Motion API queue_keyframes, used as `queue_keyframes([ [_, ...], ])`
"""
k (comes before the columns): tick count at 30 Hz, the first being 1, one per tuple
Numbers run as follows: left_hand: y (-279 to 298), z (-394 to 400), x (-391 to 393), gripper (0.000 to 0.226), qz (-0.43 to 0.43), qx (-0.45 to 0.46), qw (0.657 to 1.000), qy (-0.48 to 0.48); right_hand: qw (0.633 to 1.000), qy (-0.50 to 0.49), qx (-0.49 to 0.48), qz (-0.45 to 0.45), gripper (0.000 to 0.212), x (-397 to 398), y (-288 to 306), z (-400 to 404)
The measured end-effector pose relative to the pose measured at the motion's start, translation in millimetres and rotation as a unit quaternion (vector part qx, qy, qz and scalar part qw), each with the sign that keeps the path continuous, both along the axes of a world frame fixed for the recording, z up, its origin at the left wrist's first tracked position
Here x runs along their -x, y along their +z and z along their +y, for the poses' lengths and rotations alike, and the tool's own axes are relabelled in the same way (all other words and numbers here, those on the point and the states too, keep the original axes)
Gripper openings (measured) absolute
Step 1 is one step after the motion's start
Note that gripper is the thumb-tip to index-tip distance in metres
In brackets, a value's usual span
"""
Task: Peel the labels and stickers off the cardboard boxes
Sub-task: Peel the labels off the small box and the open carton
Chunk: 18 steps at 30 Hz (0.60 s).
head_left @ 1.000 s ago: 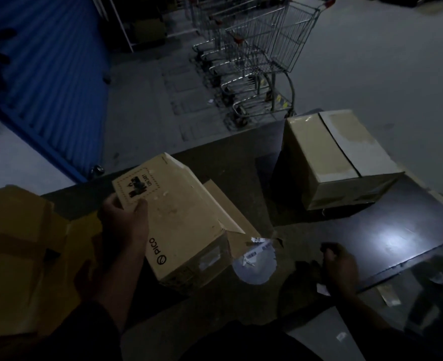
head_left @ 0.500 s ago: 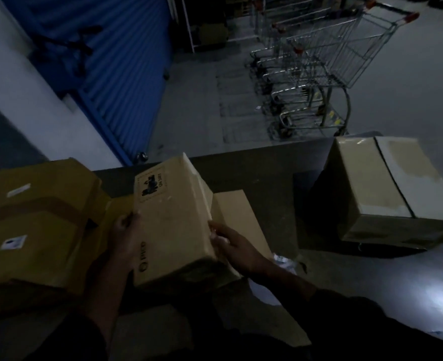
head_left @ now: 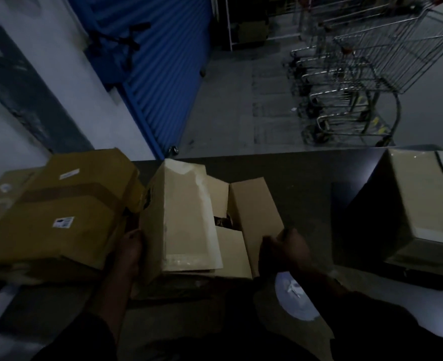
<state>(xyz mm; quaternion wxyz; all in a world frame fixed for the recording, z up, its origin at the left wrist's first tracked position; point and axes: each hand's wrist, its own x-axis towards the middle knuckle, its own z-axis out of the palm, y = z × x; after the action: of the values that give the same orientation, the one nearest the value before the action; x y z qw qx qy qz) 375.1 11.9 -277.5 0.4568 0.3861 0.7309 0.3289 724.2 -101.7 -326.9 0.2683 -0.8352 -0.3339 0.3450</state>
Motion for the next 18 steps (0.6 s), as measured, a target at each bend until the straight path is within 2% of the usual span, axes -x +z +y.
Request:
queue_keyframes([
  [2,-5,2,11,0.048,-0.049,0.010,0.999,-0.003,0.997,0.013,-0.067,-0.037,0.035,0,18,5],
  [3,-4,2,12,0.050,-0.080,0.005,0.996,-0.022,0.993,0.054,-0.107,-0.019,0.031,0,31,7],
  [6,14,-5,-8,0.051,-0.141,0.018,0.980,-0.142,0.950,0.231,-0.137,0.160,0.028,15,59,11],
  [7,20,-9,-20,0.049,-0.153,0.034,0.973,-0.172,0.935,0.253,-0.119,0.216,0.035,23,59,9],
  [8,22,-11,-31,0.047,-0.169,0.051,0.966,-0.188,0.928,0.242,-0.106,0.263,0.051,32,58,6],
  [10,24,-16,-53,0.045,-0.197,0.076,0.955,-0.209,0.921,0.182,-0.102,0.330,0.092,41,51,-3],
  [11,26,-18,-63,0.045,-0.204,0.087,0.950,-0.221,0.919,0.159,-0.111,0.342,0.103,43,50,-9],
  [13,31,-19,-79,0.045,-0.209,0.094,0.946,-0.228,0.920,0.154,-0.121,0.340,0.109,41,52,-21],
  [18,55,-24,-123,0.034,-0.235,0.046,0.943,-0.232,0.938,0.209,-0.185,0.206,0.115,17,94,-38],
])
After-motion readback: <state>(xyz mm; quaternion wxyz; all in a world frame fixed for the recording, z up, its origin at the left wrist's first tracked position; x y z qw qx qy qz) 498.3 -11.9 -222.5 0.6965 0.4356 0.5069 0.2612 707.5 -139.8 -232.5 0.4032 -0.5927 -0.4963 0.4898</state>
